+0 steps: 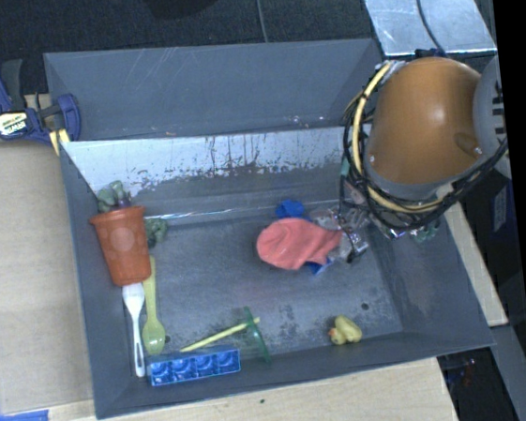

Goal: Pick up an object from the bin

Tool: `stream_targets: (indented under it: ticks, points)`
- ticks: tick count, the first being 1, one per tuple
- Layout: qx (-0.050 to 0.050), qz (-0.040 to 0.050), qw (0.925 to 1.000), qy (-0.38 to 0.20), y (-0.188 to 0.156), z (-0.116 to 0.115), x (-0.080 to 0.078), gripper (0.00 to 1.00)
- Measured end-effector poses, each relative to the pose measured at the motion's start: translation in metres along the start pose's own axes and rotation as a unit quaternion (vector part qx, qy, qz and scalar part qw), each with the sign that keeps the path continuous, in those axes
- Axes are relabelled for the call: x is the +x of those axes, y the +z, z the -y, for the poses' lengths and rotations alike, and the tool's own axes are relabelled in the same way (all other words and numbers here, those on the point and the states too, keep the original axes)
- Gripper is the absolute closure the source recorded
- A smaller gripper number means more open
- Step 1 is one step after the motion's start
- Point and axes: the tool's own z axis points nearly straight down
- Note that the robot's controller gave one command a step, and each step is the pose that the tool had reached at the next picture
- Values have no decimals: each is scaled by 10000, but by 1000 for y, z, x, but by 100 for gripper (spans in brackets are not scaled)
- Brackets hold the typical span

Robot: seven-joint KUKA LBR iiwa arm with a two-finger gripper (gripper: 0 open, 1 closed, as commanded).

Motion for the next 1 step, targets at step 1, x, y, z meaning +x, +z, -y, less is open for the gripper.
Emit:
stream_targets:
  ticks: [1]
  points:
    - [-12, -11, 9999, 153, -63, -2, -5, 100]
